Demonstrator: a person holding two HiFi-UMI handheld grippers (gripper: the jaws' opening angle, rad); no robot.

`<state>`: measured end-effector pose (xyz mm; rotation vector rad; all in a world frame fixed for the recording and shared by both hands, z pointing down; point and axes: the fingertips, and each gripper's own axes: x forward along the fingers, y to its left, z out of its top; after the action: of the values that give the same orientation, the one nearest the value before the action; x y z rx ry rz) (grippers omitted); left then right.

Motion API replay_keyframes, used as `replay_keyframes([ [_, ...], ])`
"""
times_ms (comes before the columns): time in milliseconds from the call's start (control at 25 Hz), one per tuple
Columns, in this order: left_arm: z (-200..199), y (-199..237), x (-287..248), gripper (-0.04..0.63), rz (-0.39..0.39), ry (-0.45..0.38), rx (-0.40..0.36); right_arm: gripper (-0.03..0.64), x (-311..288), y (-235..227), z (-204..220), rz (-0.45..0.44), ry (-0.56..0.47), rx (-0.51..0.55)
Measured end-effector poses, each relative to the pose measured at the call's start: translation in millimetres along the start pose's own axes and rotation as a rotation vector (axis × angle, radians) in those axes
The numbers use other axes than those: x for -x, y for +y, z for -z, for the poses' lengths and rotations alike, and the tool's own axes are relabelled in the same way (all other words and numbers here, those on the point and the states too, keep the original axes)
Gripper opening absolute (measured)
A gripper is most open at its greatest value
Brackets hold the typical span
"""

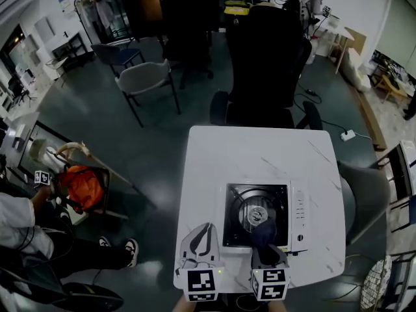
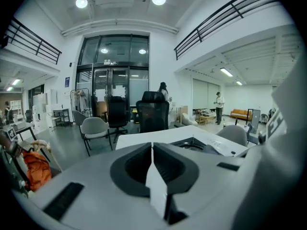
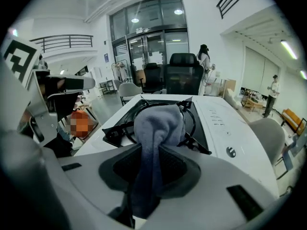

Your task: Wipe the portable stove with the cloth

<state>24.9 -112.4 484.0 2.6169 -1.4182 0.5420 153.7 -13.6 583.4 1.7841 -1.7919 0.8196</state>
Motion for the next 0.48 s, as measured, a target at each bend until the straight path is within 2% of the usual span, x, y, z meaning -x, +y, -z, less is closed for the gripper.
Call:
replay_keyframes([
  [480, 5, 15, 7, 0.021, -0.038, 0.017, 0.022, 0.106, -6, 57, -2, -0.164, 0.049, 0.038],
])
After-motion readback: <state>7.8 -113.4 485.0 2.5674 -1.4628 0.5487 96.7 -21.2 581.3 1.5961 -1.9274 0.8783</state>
